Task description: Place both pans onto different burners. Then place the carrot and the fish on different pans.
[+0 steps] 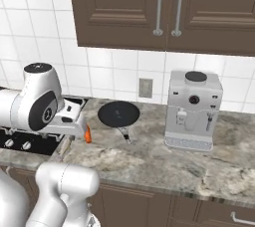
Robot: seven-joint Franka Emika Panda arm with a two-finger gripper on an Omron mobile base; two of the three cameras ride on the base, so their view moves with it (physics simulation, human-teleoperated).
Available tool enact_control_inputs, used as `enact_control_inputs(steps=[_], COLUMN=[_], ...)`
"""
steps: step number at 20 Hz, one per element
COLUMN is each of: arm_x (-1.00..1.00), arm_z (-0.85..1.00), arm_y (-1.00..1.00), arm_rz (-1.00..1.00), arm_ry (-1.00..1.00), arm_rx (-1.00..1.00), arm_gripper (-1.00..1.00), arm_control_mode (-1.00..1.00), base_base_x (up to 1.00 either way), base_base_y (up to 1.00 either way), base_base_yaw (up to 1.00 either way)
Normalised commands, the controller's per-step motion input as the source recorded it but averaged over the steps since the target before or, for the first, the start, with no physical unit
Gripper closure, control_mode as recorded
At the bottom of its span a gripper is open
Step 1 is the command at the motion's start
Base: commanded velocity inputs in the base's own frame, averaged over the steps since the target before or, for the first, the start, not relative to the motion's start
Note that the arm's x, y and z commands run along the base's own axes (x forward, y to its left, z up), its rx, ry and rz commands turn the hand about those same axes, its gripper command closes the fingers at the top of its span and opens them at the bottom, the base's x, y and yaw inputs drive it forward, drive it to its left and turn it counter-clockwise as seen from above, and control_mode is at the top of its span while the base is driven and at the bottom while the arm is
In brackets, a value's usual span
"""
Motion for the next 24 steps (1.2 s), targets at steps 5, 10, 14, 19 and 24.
enact_control_inputs(steps=[5, 10, 14, 19, 24], arm_x=[0.00, 0.07, 0.24, 0.27, 0.33], arm_z=[0.00, 0.00, 0.00, 0.00, 0.00], arm_y=[0.00, -0.06, -0.23, -0.43, -0.42], arm_rz=[0.00, 0.00, 0.00, 0.00, 0.01], arm_ry=[0.00, 0.00, -0.01, -0.01, -0.02], arm_rx=[0.00, 0.00, 0.00, 0.00, -0.02], arm_gripper=[-1.00, -1.00, -1.00, -1.00, -1.00], arm_control_mode=[1.00, -1.00, -1.00, -1.00, -1.00], base_base_x=[0.39, 0.13, 0.00, 0.00, 0.00], base_base_y=[-0.16, -0.09, 0.00, 0.00, 0.00], base_base_yaw=[0.00, 0.00, 0.00, 0.00, 0.00])
